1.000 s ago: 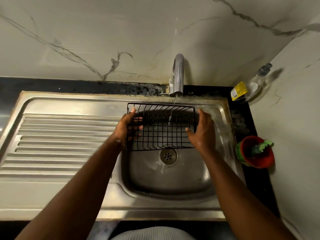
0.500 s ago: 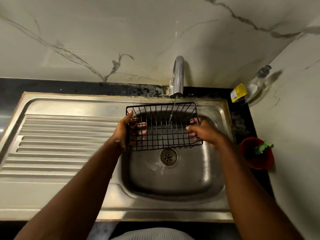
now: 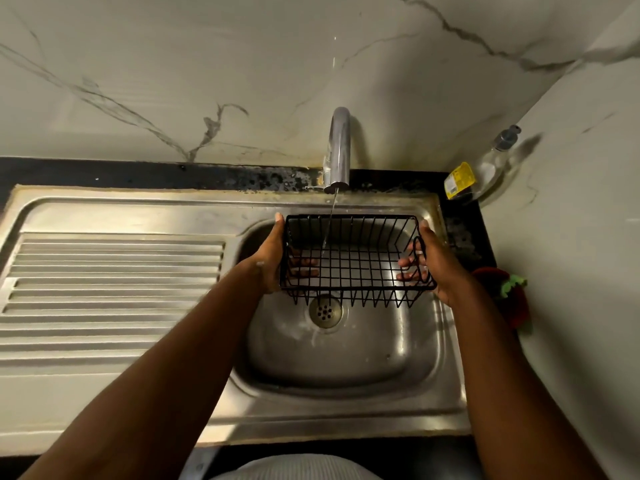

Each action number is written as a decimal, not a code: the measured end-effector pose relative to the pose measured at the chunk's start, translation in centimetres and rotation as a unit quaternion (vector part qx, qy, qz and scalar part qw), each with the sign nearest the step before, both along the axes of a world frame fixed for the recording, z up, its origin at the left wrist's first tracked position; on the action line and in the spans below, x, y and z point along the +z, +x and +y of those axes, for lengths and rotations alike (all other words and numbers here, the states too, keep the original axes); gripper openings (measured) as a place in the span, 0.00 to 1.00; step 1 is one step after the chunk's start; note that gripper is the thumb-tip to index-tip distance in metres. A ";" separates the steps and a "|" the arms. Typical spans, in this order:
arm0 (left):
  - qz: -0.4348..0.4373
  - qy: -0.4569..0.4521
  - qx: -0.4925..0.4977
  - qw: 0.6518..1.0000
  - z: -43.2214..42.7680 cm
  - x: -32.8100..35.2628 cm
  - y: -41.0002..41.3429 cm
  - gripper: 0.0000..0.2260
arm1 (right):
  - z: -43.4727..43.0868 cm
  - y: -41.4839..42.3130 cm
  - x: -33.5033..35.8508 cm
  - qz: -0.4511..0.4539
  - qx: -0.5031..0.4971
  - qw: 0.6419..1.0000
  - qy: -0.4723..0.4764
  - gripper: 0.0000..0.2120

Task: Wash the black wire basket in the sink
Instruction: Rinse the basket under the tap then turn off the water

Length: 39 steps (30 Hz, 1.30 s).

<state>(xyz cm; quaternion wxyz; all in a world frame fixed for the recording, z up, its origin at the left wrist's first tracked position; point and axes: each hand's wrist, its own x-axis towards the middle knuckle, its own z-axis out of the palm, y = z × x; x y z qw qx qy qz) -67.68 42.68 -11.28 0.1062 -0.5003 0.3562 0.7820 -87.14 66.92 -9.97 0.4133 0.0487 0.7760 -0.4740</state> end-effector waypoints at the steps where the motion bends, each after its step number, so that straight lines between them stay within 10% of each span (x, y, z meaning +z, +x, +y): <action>1: -0.002 -0.012 0.010 1.000 -0.3 -0.1 0.0 0.43 | -0.1 0.2 0.1 0.008 0.007 1.000 -0.009 0.35; 39: 0.120 0.072 -0.047 0.989 2.3 -2.7 -5.0 0.22 | 2.7 -4.8 4.7 0.066 -0.033 0.994 0.081 0.26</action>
